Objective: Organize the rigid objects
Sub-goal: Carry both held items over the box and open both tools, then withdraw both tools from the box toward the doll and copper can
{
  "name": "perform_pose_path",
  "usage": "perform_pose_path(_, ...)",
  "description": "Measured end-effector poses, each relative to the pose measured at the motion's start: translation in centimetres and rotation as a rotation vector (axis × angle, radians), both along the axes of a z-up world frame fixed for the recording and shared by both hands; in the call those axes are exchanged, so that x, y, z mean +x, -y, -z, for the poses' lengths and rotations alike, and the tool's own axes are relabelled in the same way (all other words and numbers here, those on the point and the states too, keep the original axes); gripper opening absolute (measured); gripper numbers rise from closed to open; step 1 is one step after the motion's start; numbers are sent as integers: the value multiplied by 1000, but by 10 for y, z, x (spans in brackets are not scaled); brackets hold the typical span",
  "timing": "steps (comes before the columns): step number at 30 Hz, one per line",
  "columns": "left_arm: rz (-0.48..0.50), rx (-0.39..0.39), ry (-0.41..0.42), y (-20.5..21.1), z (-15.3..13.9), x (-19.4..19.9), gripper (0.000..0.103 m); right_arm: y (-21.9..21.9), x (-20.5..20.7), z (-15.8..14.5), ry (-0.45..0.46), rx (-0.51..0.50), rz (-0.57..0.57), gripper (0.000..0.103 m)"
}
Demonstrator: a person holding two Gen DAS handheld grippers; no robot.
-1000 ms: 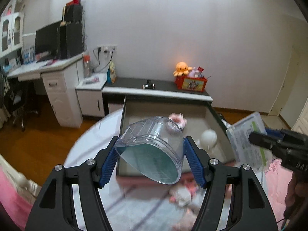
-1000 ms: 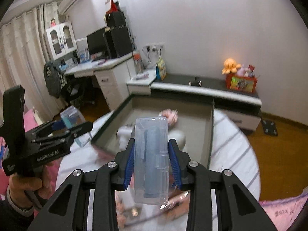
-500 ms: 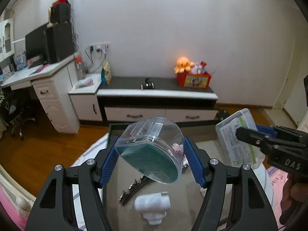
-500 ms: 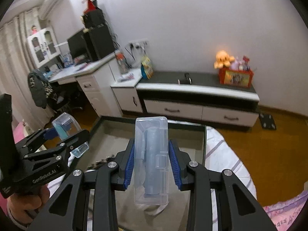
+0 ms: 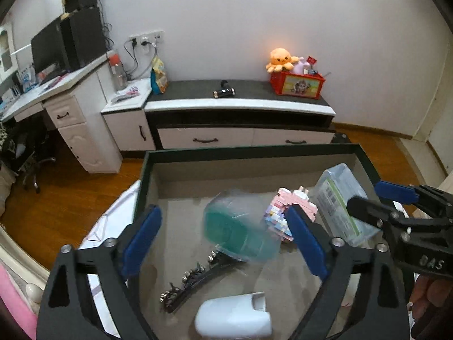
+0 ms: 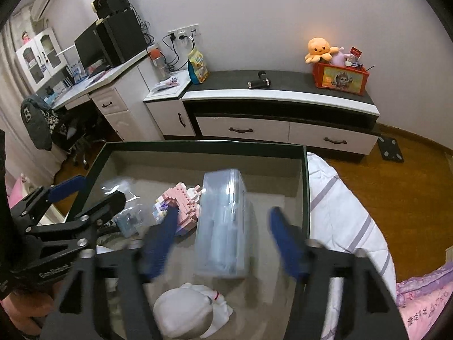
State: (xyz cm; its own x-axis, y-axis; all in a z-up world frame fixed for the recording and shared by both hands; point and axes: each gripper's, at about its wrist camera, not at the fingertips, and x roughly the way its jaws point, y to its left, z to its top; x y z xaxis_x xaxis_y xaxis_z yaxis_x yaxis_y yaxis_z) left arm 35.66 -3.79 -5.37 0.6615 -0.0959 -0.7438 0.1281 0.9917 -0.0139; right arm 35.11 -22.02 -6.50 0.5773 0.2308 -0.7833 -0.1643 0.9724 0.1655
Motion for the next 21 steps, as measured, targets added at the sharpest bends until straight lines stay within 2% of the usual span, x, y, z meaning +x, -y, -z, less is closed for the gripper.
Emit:
perform_pose_path(3, -12, -4, 20, -5, -5, -6, 100, 4, -3, -2, 7, 16, 19, 85)
perform_pose_path(5, -20, -9, 32, -10, -9, -11, 101, 6, -6, -4, 9, 20, 39, 93)
perform_pose_path(6, -26, -16, 43, -13, -13, -16, 102, 6, -9, -6, 12, 9, 54, 103)
perform_pose_path(21, -71, -67, 150, -42, -65, -99, 103, 4, -76, -52, 152, 43, 85, 103)
